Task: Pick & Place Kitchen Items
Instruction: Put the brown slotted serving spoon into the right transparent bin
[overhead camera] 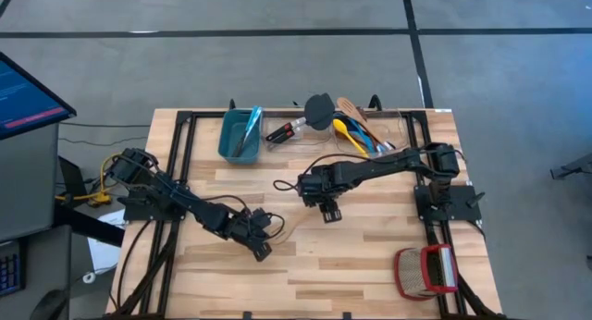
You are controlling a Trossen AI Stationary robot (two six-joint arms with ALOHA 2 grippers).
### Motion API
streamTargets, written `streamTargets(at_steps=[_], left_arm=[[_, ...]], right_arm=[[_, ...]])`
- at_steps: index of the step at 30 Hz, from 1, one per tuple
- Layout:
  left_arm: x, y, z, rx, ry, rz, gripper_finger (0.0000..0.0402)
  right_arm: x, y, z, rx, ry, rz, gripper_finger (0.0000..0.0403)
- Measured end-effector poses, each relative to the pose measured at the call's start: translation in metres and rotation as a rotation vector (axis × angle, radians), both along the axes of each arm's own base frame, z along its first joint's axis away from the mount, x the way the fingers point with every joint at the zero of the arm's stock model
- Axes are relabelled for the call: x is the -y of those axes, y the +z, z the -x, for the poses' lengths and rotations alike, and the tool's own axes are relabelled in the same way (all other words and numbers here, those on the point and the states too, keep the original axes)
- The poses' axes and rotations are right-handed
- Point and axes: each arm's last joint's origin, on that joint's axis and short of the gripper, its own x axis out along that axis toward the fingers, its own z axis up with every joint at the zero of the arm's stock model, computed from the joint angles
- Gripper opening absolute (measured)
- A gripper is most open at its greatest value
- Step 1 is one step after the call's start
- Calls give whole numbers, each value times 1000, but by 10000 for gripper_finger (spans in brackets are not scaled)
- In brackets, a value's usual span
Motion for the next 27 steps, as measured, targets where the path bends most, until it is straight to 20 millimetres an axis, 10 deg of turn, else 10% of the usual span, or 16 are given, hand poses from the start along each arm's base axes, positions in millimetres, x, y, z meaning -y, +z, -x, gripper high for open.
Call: streamTargets(at_steps=[11, 27], left_arm=[[-1, -2, 3, -1, 6, -7, 1], [-6, 19, 6, 101, 56, -59, 3]], right_arm=[[-2, -1, 3, -34, 27, -15, 103], [-4, 0, 3, -25, -21, 18, 88]])
